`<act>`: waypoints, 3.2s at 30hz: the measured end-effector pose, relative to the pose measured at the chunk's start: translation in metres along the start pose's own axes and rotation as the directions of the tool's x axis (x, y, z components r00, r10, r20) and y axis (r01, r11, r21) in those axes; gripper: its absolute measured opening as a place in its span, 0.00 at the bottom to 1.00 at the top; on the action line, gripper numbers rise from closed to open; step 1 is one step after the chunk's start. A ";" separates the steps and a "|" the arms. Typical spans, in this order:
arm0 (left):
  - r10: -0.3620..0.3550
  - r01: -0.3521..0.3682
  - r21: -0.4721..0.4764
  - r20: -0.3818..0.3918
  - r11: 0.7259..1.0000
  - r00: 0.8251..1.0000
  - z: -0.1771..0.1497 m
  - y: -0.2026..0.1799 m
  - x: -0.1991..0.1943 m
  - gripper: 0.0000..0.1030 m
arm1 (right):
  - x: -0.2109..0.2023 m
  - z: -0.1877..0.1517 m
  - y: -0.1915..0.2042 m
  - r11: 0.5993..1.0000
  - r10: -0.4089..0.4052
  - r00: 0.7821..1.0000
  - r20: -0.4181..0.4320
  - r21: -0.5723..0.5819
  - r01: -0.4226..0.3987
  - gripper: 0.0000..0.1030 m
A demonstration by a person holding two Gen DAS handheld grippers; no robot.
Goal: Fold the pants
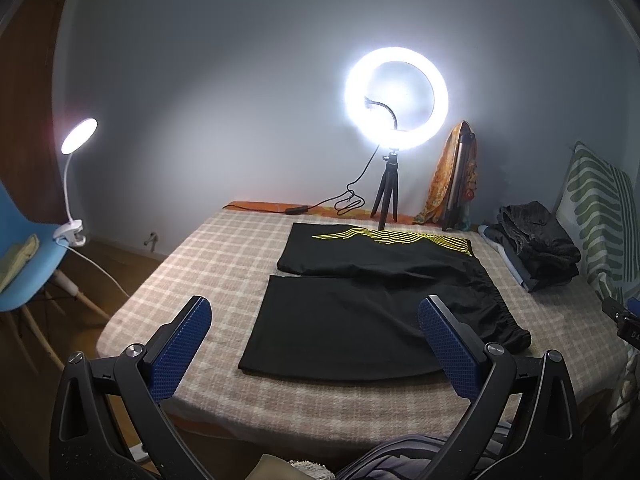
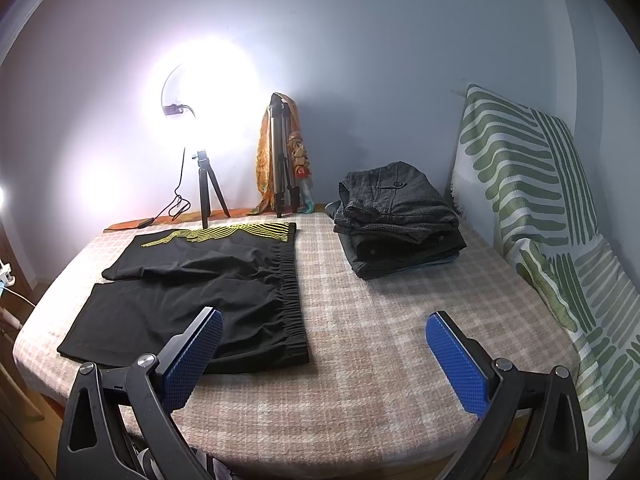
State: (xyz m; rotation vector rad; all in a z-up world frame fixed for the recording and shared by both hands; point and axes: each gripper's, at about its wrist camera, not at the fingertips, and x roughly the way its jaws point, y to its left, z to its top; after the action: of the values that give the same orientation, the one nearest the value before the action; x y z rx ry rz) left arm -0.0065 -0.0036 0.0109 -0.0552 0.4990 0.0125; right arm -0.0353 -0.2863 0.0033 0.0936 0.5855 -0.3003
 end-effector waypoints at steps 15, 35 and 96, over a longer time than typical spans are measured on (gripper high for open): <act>-0.005 0.005 -0.004 0.004 1.000 1.000 0.001 -0.002 -0.002 1.00 | 0.000 0.000 0.001 1.000 0.003 1.000 -0.003 -0.001 -0.003 1.00; -0.011 0.011 0.002 0.002 1.000 1.000 0.002 -0.007 -0.003 1.00 | -0.001 -0.001 -0.001 1.000 0.008 1.000 -0.002 0.004 -0.008 1.00; -0.169 0.262 0.281 -0.316 0.923 0.933 -0.065 0.046 0.108 0.54 | 0.090 -0.018 0.015 0.918 0.188 0.969 -0.161 -0.323 -0.232 0.83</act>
State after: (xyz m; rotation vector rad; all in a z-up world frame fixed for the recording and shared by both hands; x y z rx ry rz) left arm 0.0558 0.0389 -0.0998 0.2096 0.7786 -0.3002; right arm 0.0312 -0.2912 -0.0620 -0.1596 0.7397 0.0203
